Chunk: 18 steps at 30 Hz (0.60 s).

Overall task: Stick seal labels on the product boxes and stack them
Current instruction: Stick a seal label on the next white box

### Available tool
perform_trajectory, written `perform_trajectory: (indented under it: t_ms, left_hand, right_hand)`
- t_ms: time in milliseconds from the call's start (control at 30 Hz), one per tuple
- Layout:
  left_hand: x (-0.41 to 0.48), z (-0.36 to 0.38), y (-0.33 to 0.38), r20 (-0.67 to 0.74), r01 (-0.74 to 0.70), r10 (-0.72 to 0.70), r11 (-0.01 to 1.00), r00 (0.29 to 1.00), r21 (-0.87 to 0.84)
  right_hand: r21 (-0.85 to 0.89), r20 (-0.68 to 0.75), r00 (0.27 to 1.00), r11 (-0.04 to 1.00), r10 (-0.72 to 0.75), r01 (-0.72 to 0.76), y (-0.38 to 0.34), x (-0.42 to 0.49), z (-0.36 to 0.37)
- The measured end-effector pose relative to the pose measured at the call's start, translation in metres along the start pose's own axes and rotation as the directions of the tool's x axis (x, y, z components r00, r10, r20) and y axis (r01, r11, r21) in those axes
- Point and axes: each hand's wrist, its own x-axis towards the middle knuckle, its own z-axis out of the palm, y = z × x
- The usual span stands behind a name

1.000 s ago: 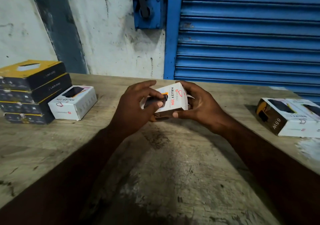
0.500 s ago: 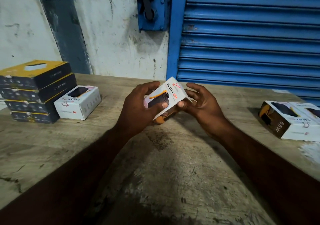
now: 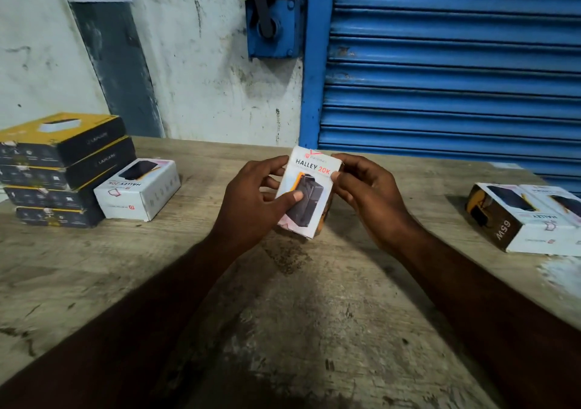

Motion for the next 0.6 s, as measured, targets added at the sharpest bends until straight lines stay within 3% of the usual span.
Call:
perform_trajectory:
  t_ms: [600]
  left_hand:
    - [-0.002,0.003,0.006,0.021,-0.041,0.045,0.984,0.999,-0.171]
  right_hand:
    - [-0.130,0.201,0.968,0.976,-0.149,0.177,-0.019,-0.012,0.004]
